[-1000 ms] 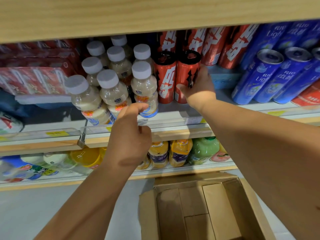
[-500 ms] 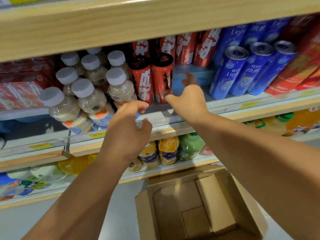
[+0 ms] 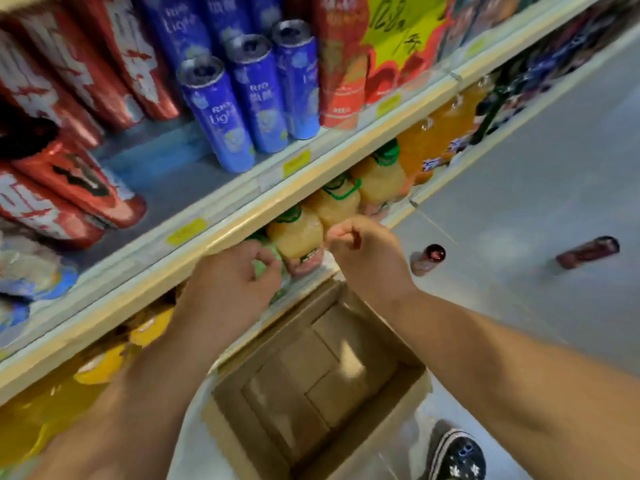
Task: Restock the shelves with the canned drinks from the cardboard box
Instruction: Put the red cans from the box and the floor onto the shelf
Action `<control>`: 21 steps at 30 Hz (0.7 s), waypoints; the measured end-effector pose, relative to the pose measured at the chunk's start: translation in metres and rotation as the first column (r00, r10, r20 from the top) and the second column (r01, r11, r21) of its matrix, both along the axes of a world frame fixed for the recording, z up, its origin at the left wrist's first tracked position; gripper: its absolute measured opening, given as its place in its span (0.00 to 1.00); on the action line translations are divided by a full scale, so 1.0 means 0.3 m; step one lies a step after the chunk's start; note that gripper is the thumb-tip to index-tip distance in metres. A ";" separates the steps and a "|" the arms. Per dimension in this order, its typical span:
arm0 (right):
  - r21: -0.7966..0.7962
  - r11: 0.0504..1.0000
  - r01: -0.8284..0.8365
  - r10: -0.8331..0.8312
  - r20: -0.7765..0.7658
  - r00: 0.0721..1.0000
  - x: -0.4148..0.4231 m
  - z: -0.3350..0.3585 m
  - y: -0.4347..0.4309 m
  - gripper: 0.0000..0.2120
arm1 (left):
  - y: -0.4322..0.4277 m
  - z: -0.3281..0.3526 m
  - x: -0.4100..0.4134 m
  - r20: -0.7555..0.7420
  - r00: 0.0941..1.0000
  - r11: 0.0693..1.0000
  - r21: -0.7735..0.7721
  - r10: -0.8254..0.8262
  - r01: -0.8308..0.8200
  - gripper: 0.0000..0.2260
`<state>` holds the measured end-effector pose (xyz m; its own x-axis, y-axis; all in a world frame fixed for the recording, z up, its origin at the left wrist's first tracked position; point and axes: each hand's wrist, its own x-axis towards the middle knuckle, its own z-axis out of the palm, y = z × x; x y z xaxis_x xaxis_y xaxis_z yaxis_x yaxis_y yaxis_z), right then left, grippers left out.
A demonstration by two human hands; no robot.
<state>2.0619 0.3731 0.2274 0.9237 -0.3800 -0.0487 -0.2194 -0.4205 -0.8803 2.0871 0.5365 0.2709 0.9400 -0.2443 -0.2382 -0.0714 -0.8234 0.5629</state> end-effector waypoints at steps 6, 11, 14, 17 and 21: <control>0.070 0.953 0.295 -0.284 -0.135 0.949 -0.195 -0.056 -0.423 0.10 | -0.390 -0.092 -0.049 -0.043 0.985 0.986 -0.010 -0.169 0.169 0.05; -0.050 0.919 0.392 -0.393 -0.202 0.897 -0.338 -0.099 -0.759 0.04 | -0.713 -0.208 -0.087 -0.063 0.970 0.972 -0.005 -0.233 0.233 0.12; -0.033 0.884 0.466 -0.453 -0.302 0.839 -0.417 -0.135 -0.918 0.03 | -0.862 -0.266 -0.118 -0.097 0.966 0.970 0.008 -0.240 0.241 0.21; 0.008 0.844 0.537 -0.500 -0.355 0.790 -0.482 -0.145 -1.024 0.05 | -0.975 -0.297 -0.141 -0.125 0.968 0.974 0.037 -0.216 0.222 0.22; 0.075 0.795 0.602 -0.527 -0.407 0.746 -0.521 -0.155 -1.117 0.06 | -1.084 -0.346 -0.139 -0.172 0.967 0.972 0.109 -0.188 0.209 0.22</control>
